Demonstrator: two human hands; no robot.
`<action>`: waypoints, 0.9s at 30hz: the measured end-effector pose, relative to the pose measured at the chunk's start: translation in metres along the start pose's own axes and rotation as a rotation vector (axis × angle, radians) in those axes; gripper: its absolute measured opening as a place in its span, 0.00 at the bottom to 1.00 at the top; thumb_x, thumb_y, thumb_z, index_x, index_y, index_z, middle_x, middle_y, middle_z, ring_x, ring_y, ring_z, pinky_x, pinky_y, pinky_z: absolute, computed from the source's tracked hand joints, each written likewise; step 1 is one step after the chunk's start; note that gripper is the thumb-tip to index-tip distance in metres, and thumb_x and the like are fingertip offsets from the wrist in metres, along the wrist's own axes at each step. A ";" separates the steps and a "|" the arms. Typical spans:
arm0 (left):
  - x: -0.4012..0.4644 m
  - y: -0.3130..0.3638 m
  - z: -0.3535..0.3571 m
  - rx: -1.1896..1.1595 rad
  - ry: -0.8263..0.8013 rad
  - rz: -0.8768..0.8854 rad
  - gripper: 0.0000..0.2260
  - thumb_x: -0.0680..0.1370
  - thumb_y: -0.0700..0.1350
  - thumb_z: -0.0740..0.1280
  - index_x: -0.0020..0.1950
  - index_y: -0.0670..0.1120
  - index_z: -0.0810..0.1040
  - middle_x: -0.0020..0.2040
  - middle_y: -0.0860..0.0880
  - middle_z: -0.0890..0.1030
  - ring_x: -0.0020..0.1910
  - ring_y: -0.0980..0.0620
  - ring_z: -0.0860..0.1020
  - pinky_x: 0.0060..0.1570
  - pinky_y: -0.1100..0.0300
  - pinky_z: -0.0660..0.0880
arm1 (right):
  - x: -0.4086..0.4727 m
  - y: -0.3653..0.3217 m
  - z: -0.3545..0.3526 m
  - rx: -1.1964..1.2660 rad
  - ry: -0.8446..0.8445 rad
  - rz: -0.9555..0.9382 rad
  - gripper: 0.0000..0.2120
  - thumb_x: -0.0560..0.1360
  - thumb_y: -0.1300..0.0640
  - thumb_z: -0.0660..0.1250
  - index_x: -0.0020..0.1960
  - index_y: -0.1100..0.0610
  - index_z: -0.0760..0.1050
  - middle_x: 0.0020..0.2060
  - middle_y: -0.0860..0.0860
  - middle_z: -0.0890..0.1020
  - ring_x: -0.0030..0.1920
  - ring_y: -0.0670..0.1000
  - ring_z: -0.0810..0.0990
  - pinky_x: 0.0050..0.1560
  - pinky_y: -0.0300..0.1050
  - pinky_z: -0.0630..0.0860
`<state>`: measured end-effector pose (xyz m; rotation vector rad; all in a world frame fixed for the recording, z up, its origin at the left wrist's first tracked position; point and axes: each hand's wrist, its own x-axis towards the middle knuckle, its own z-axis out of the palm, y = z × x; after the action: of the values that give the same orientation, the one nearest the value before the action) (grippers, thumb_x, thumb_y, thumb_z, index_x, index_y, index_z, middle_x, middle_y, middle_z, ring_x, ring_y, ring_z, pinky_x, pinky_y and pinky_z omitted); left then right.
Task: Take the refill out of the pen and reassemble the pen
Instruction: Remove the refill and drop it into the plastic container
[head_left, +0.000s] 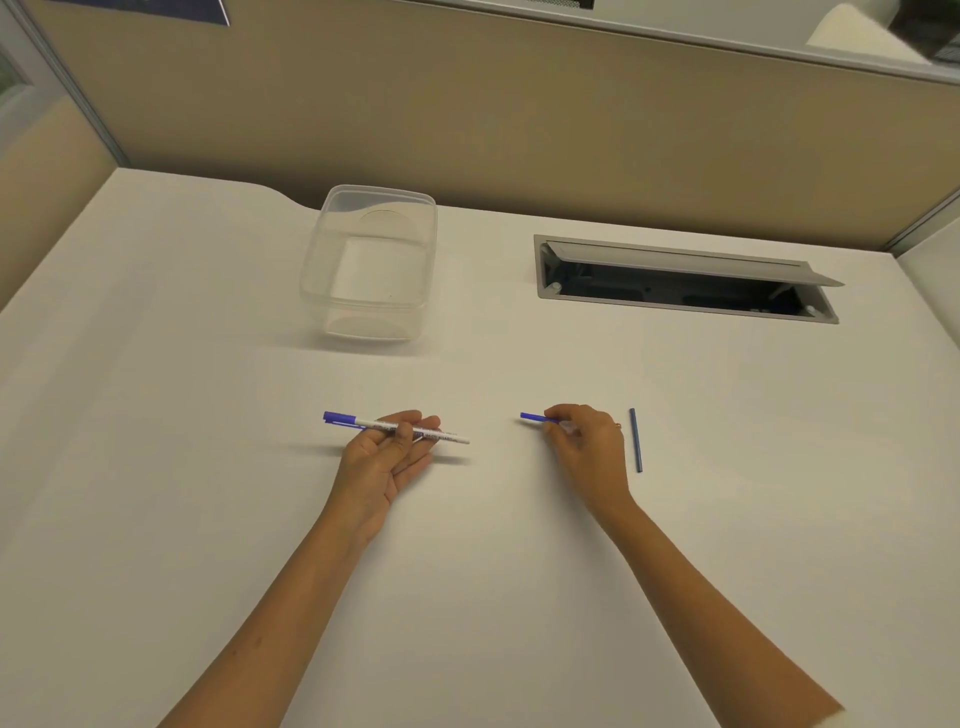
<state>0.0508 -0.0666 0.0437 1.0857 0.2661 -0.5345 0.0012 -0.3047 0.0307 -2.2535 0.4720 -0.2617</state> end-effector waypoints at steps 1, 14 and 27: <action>-0.001 -0.002 -0.001 0.017 0.001 -0.014 0.08 0.78 0.42 0.61 0.55 0.45 0.77 0.48 0.50 0.86 0.50 0.52 0.83 0.50 0.59 0.79 | 0.000 0.006 0.004 -0.079 0.020 -0.055 0.06 0.73 0.64 0.68 0.48 0.57 0.81 0.45 0.51 0.83 0.50 0.55 0.76 0.49 0.43 0.70; -0.009 0.013 0.050 0.476 0.090 0.503 0.03 0.74 0.42 0.69 0.46 0.45 0.79 0.45 0.45 0.83 0.45 0.49 0.83 0.45 0.57 0.79 | -0.012 0.019 0.016 -0.225 0.058 -0.129 0.12 0.74 0.61 0.61 0.56 0.60 0.77 0.53 0.57 0.79 0.53 0.60 0.74 0.53 0.45 0.66; 0.003 0.001 0.060 0.887 0.110 0.622 0.05 0.77 0.44 0.65 0.48 0.44 0.80 0.41 0.56 0.81 0.41 0.59 0.80 0.42 0.68 0.73 | -0.017 0.015 0.017 -0.341 0.073 -0.189 0.16 0.75 0.56 0.53 0.51 0.61 0.78 0.50 0.57 0.80 0.48 0.60 0.77 0.49 0.47 0.70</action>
<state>0.0503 -0.1210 0.0703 1.9622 -0.2531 0.0010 -0.0129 -0.2957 0.0077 -2.6341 0.3616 -0.3855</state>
